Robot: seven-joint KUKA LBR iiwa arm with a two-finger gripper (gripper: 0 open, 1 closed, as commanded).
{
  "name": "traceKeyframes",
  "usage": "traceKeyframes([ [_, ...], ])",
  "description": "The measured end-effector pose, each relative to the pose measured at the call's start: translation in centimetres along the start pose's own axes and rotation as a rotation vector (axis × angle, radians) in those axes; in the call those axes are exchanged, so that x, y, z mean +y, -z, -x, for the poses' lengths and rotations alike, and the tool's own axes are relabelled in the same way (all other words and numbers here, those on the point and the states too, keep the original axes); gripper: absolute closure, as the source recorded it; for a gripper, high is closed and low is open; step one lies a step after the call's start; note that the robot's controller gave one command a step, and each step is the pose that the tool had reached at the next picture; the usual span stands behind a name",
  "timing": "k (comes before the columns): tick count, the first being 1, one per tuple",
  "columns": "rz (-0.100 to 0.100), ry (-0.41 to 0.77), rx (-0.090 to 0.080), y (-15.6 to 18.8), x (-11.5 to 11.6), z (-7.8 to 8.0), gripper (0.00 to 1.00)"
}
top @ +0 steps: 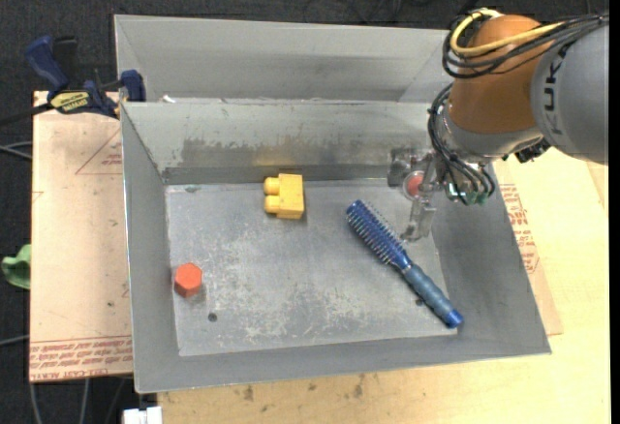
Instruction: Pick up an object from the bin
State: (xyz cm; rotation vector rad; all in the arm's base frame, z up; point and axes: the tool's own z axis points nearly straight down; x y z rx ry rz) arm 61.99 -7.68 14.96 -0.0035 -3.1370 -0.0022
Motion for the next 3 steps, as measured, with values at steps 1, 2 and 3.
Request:
traceKeyframes([
  [1,0.002,-0.103,0.002,-8.0,1.4,-3.1,0.00],
  [2,0.003,-0.104,-0.004,-7.6,1.4,-2.9,1.00],
  [3,-0.002,-0.006,-0.015,11.6,1.0,-4.8,1.00],
])
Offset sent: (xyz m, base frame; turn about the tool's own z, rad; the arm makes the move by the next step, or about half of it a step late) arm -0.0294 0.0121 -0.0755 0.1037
